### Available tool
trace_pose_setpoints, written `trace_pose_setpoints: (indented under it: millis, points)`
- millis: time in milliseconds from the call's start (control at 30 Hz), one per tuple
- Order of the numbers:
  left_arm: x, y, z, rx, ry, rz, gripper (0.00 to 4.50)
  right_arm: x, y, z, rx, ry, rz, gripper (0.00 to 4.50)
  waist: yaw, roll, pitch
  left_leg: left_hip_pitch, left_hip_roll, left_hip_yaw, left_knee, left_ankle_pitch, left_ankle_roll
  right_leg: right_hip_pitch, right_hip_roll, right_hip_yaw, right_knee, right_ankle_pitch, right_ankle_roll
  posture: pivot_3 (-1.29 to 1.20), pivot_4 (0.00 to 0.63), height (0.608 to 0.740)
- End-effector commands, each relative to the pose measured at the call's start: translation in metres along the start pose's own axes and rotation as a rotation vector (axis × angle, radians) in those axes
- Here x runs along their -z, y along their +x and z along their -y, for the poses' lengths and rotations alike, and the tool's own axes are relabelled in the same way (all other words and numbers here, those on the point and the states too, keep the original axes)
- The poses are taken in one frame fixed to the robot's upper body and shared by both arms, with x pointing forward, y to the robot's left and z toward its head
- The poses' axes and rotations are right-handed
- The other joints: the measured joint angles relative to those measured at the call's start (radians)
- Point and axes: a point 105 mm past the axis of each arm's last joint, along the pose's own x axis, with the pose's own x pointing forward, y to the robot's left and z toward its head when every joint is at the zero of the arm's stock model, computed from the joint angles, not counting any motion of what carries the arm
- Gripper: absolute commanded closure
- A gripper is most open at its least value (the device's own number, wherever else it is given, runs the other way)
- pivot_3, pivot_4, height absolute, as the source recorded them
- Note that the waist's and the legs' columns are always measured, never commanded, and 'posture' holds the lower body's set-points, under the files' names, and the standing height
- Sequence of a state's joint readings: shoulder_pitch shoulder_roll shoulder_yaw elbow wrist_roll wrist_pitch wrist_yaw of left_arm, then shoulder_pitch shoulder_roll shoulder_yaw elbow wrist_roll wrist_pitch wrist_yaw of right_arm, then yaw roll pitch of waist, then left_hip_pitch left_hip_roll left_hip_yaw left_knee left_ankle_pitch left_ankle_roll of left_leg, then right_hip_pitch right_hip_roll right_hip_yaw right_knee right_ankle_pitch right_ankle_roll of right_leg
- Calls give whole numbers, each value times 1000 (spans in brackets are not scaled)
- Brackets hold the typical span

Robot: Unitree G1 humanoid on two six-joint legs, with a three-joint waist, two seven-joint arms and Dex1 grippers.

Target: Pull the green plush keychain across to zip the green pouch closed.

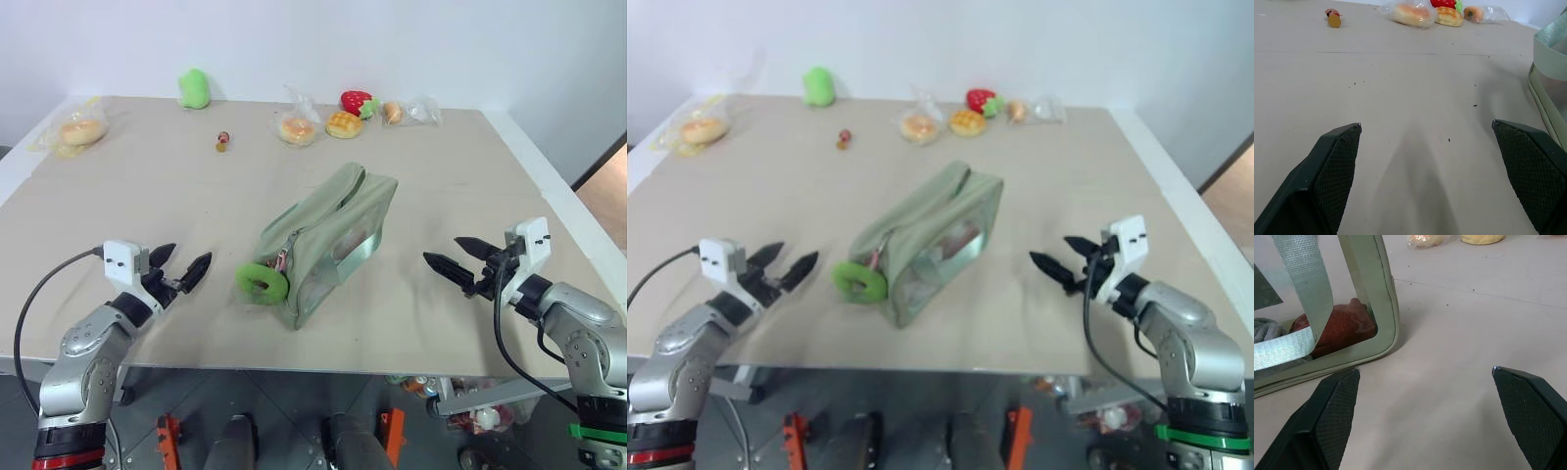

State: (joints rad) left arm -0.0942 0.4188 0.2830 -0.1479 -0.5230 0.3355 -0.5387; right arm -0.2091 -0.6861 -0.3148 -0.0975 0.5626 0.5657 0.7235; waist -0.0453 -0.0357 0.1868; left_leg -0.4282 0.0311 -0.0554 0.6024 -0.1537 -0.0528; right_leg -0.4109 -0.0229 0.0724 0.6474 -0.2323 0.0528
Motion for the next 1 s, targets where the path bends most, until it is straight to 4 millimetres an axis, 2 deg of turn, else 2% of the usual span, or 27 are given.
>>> trace_pose_setpoints:
  millis: [33,100,133,167,200,267,333,433,467,567,800,900,1000]
  points:
    - [-58,9,-8,116,113,61,63,-52,0,-11,-149,-161,41,7,0,0,2,0,0,0,0,0,0,0,0,0,0,0,0,0,150,740]
    - [-112,15,-16,201,199,89,63,-90,-2,-25,-303,-305,20,7,-2,3,24,-3,0,0,5,1,1,-5,1,0,6,1,-1,0,150,740]
    - [-131,17,-15,238,218,115,63,-99,-1,-31,-355,-358,3,7,-2,3,25,-14,0,0,5,5,4,-19,2,-1,7,6,-3,0,150,740]
    - [-138,19,-14,257,221,127,63,-102,0,-32,-377,-379,-7,7,-2,3,24,-21,0,0,2,14,8,-26,2,-1,5,15,-2,0,150,740]
    - [-146,21,-12,280,218,139,63,-105,2,-35,-401,-402,-16,7,-2,4,21,-20,1,0,1,15,8,-24,2,-1,4,17,-2,0,150,740]
    - [-159,23,-5,332,202,158,63,-111,6,-41,-445,-440,-20,7,-3,4,16,-7,1,1,-2,12,6,-10,0,-2,-2,14,-1,0,150,740]
    - [-170,22,13,442,172,173,63,-120,10,-55,-524,-494,-5,7,-4,3,17,3,0,4,-2,5,1,1,-3,-1,-2,6,-1,0,150,740]
    - [-168,20,35,575,188,112,63,-127,17,-70,-607,-572,-9,7,-4,3,18,-12,1,4,1,6,1,-14,-2,0,0,9,3,0,150,740]
    - [-163,18,43,630,209,71,63,-130,20,-74,-632,-612,-12,7,-4,3,18,-14,1,4,1,6,0,-16,-2,0,1,13,10,0,150,740]
    - [-149,5,68,804,278,-39,63,-139,33,-85,-693,-735,-17,7,-5,3,18,-14,1,2,-2,4,-1,-17,0,0,1,11,11,0,150,740]
    - [-148,-2,82,926,306,-79,63,-156,42,-105,-884,-875,-44,7,-5,4,19,-14,1,1,-2,3,-2,-17,0,-1,3,7,9,0,150,740]
    - [-153,-6,90,960,311,-52,63,-142,51,-118,-1001,-931,-106,7,-4,4,19,-14,1,1,-1,3,-2,-16,0,-1,3,7,9,0,150,740]
    - [-157,-9,96,979,313,-30,63,-137,60,-125,-1040,-943,-117,7,-4,4,19,-13,1,1,0,4,-2,-15,0,-2,4,8,9,0,150,740]
